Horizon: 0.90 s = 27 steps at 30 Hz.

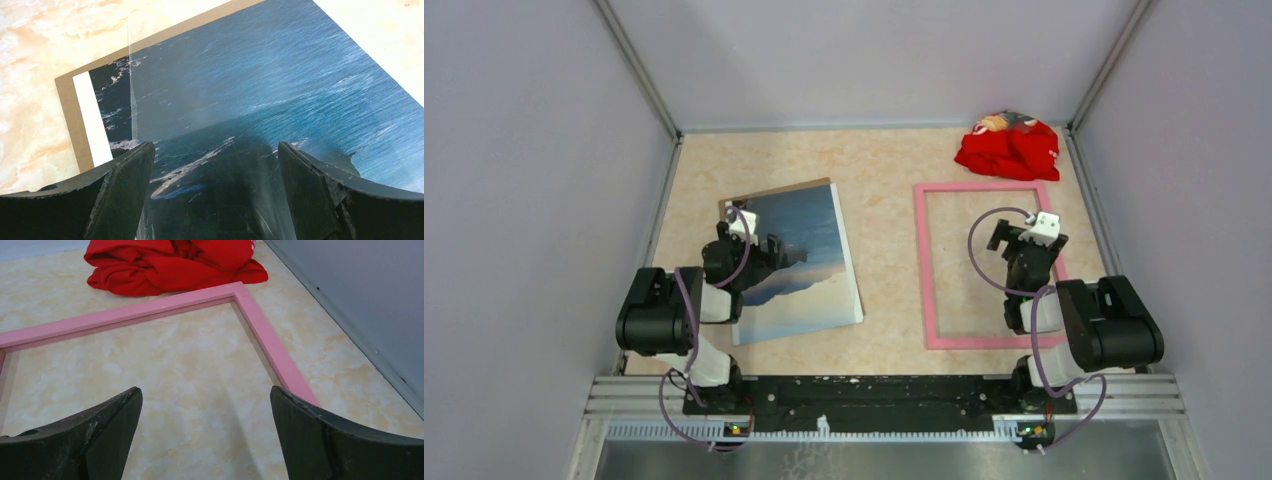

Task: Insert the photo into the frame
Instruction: Turn over the photo frame at the center of the board.

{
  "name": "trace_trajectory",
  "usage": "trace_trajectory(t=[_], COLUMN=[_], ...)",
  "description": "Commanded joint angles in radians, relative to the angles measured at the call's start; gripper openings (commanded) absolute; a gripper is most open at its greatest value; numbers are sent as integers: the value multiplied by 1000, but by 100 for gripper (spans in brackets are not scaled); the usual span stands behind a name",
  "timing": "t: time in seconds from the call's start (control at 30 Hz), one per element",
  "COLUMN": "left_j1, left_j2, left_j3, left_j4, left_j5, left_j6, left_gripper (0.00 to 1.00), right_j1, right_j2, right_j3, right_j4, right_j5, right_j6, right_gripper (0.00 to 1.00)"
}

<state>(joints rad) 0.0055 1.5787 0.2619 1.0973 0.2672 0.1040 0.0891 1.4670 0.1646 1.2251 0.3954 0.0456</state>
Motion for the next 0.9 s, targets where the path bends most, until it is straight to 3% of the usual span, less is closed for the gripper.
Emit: trace_trajectory(t=[0.0,0.2,0.3,0.37,0.47,0.5,0.57,0.7,0.8,0.87], left_j1=[-2,-1,17,45,55,62,79,129,160,164], left_j2=[-25,-24,-42,-90,-94,-77,-41,11,24,29], left_j3=[14,16,25,140,428,507,644,792,834,849], left_j4=[48,48,60,-193,-706,-830,-1016,-1230,-1297,-1338], left_j5=[-3,-3,-14,23,8,18,49,173,253,277], left_j6=[11,13,-25,-40,-17,-14,-23,-56,-85,-83], left_gripper=[99,99,99,99,99,99,99,99,99,99], right_j1=[-8,-6,32,72,73,72,55,49,49,75], right_j2=[-5,-6,-86,-178,-251,-266,-305,-365,-353,-323], right_j3=[7,6,29,130,311,353,441,491,544,592], right_j4=[28,31,-46,-309,-750,-826,-987,-1026,-1098,-1162], right_j5=[-9,1,58,219,264,239,38,-188,-285,-355], right_j6=[8,3,-26,27,103,162,236,379,499,495], right_gripper=[99,99,99,99,99,99,99,99,99,99])
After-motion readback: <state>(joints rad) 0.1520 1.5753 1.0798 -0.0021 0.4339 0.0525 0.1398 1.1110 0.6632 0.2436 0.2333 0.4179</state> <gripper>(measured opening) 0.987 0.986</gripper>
